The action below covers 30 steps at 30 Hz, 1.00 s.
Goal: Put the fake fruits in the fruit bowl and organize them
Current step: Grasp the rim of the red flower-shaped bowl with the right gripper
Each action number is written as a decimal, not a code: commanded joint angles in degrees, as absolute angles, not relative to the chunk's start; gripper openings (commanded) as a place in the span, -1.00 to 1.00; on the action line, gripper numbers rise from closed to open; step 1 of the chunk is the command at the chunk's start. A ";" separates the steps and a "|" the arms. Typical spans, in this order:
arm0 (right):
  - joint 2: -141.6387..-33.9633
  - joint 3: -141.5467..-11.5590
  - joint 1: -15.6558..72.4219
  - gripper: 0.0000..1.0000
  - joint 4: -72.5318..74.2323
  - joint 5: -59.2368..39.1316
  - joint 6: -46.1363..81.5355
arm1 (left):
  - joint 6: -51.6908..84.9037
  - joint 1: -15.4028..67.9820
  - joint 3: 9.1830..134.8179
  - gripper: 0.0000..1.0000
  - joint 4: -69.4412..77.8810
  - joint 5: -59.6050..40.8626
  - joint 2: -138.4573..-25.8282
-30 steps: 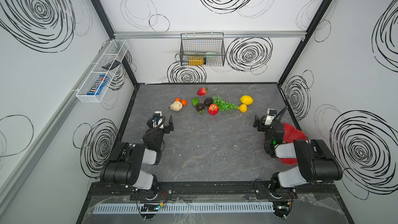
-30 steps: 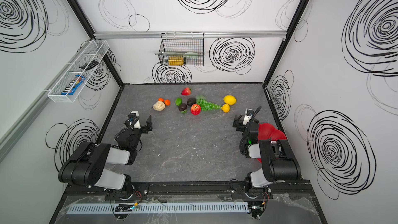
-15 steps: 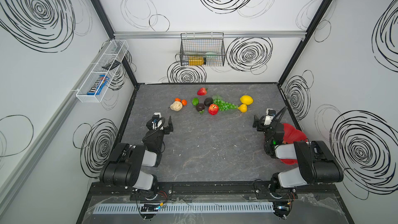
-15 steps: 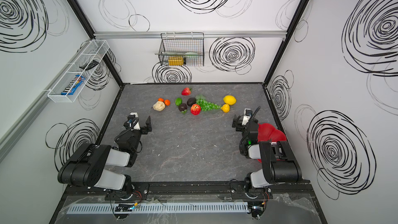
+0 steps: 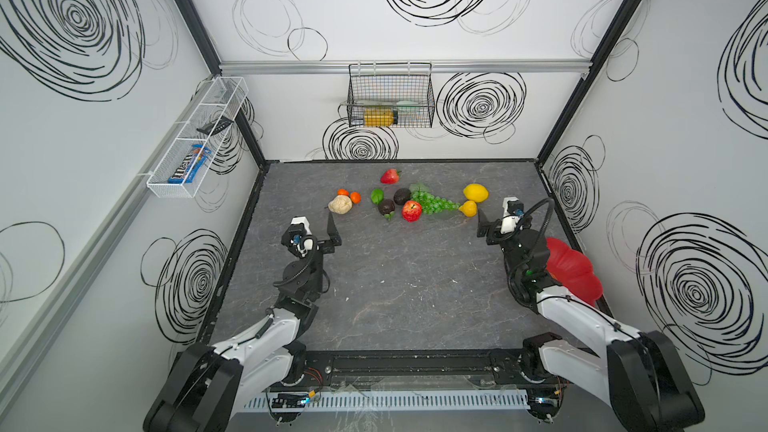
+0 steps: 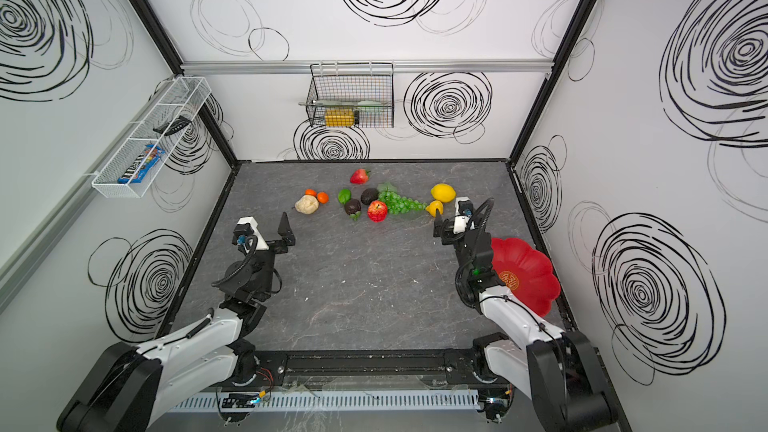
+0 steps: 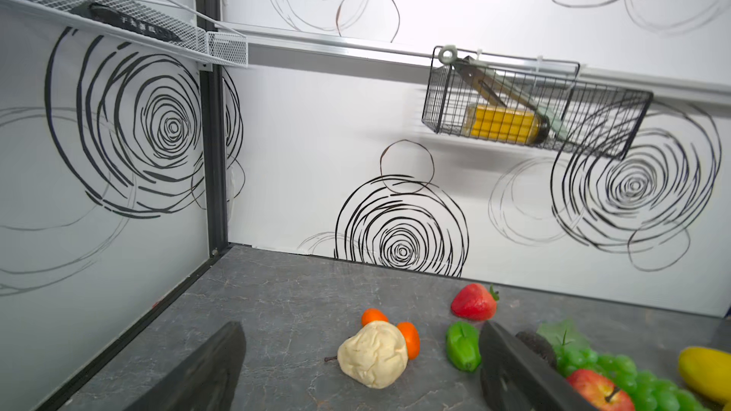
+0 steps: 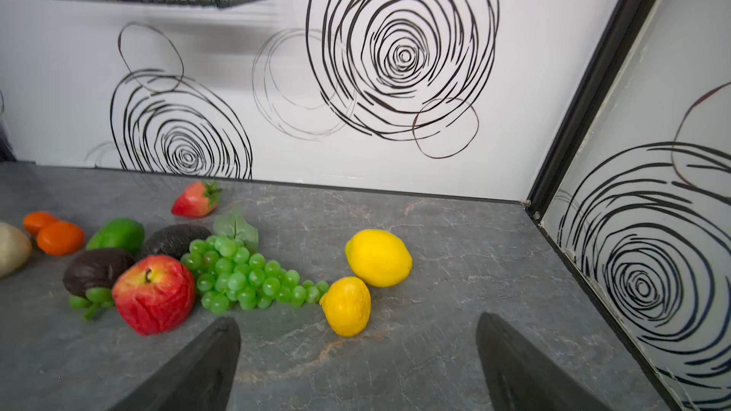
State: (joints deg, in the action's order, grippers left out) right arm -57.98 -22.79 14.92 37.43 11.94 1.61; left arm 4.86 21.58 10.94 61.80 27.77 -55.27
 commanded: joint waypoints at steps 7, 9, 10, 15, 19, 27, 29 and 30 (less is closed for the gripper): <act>-42.65 -27.05 6.65 0.95 8.38 13.52 31.07 | 31.35 29.10 19.52 0.92 39.87 18.04 -48.56; -42.79 -28.20 3.10 0.95 2.99 9.74 32.15 | 37.52 28.19 20.89 0.92 29.88 15.91 -47.26; -43.57 -29.39 2.78 0.95 0.07 10.81 32.27 | 38.02 27.53 21.03 0.92 27.64 14.65 -46.74; -50.25 -33.82 2.72 0.95 -14.24 19.01 33.04 | 36.23 26.39 17.36 0.92 31.70 7.59 -47.45; -54.09 -32.78 2.72 0.95 -16.34 21.27 33.73 | 34.32 25.75 17.94 0.92 29.25 7.27 -50.30; -63.65 -31.71 3.42 0.82 -13.25 19.00 31.46 | 31.55 26.10 18.82 0.92 26.89 9.62 -49.89; -66.00 -32.59 3.60 0.79 -14.14 18.75 31.19 | 31.55 26.20 18.83 0.92 26.57 10.12 -49.70; -67.20 -33.46 3.60 0.76 -15.52 18.57 31.20 | 31.64 26.23 18.81 0.92 26.46 10.52 -49.70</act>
